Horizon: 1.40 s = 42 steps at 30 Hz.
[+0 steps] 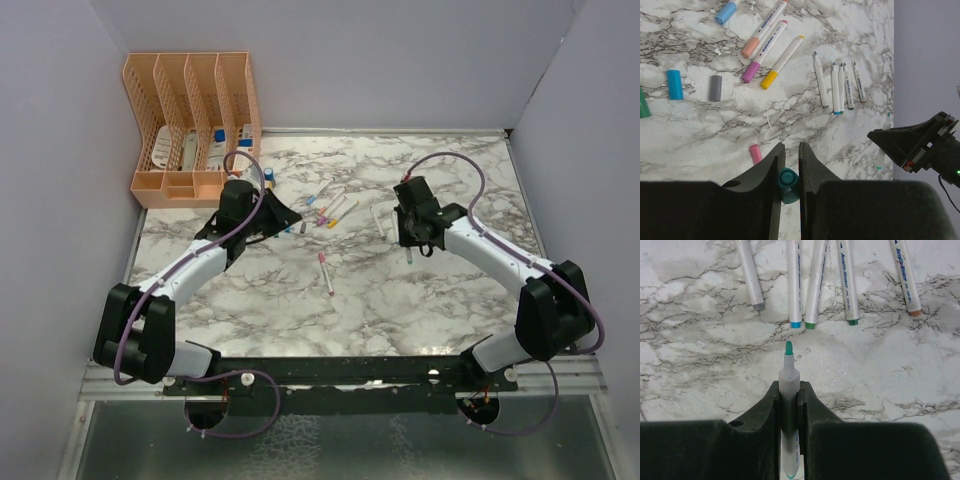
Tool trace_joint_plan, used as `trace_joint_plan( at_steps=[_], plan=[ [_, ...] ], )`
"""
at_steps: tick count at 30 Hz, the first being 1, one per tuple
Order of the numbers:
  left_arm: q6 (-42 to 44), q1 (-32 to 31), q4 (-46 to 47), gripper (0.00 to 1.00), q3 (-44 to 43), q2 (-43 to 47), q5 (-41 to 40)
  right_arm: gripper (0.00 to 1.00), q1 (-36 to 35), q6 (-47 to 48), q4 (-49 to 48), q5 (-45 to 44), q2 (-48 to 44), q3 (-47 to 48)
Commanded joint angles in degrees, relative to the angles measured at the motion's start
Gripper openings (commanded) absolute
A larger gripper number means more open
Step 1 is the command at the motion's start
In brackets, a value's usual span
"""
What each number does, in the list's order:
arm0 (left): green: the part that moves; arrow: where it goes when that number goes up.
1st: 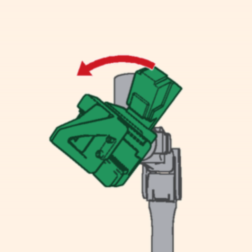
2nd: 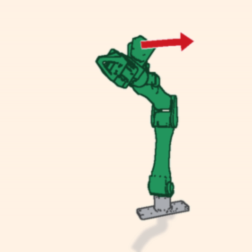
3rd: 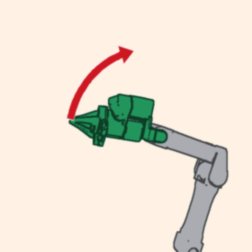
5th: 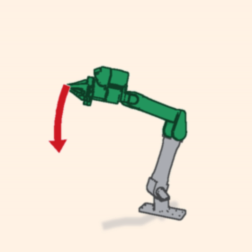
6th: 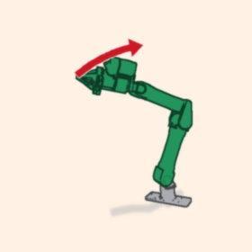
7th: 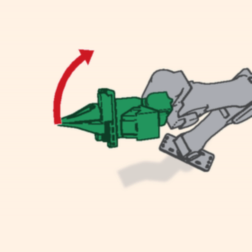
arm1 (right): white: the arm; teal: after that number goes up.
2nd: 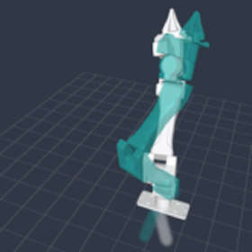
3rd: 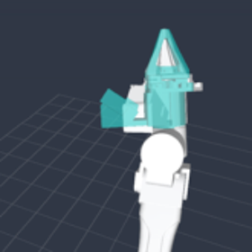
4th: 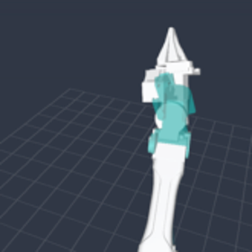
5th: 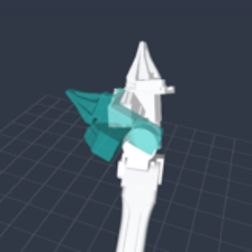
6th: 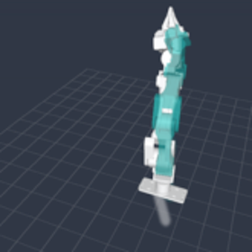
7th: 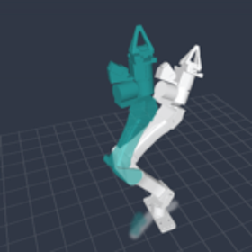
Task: Open the pen caps
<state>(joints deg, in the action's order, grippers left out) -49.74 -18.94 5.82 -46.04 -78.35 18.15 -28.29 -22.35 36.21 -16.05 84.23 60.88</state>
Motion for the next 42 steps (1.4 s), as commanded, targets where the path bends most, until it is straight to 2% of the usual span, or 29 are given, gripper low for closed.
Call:
trace_joint_plan(
  at_steps=[1, 13, 28, 35, 42],
  plan=[
    [1.67, -0.05, -0.43, 0.00, 1.01, 2.08, -0.43, 0.01, -0.01, 1.92, 0.81, 1.36, 2.23, 0.26],
    [1.29, -0.10, -0.39, 0.00, 1.28, 1.50, -0.56, 0.01, -0.07, 2.28, -3.58, 12.18, 6.39, -4.66],
    [6.65, 0.22, -6.95, 0.00, 0.96, -0.86, -5.92, 0.02, -0.13, 1.20, -6.78, 17.04, 9.25, -6.79],
    [10.72, 0.96, -12.84, 0.00, -0.10, -2.80, -9.39, 0.20, -0.15, 1.19, -7.58, 18.02, 8.84, -8.34],
    [13.57, 1.08, -16.01, 0.00, 0.61, -5.41, -11.48, 0.46, -0.26, 1.66, -8.43, 17.61, 7.46, -8.10]
  ],
)
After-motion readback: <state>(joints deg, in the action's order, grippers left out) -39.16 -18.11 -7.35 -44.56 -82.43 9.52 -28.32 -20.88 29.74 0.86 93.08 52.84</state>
